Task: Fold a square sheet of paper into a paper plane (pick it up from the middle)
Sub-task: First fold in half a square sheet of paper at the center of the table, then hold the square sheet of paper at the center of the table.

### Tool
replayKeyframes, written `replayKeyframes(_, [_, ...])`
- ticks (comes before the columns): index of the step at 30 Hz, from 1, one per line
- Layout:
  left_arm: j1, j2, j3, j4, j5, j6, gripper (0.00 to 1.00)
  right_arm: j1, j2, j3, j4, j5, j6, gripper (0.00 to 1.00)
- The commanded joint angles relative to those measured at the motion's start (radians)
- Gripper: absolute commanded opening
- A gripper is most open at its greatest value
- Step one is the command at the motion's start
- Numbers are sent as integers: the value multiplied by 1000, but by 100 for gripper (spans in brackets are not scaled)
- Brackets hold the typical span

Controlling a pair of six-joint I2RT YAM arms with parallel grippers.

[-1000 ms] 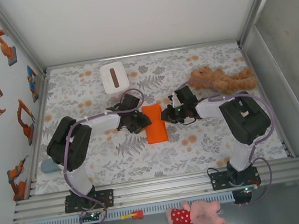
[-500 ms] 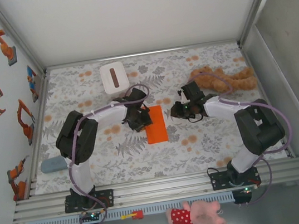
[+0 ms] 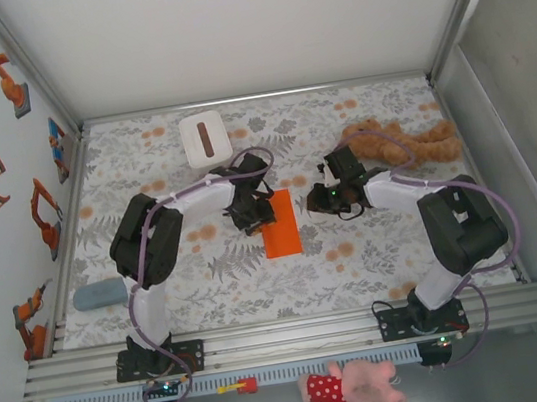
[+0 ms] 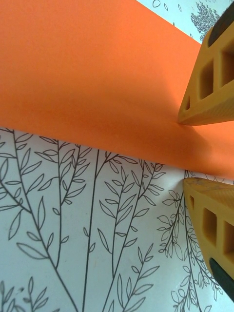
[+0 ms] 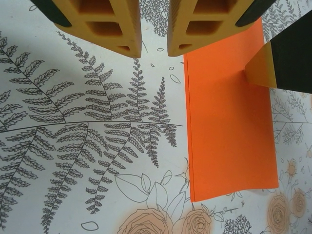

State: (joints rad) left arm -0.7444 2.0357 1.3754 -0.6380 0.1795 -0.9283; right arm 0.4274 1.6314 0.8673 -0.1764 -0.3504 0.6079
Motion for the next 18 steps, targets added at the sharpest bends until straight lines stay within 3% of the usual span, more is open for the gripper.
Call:
replayKeyframes(1, [-24,163,-74,-22,-30,-10,36,-4,16,35,-14,-9,-15,21])
replayKeyframes(10, [-24,183,-64,-26,-12,5,37,-6,17,32,7,-48,-14,20])
replayKeyframes(18, [-25,197,-58,-29,-8,16,38,-6,47,27,78,-157,-2,20])
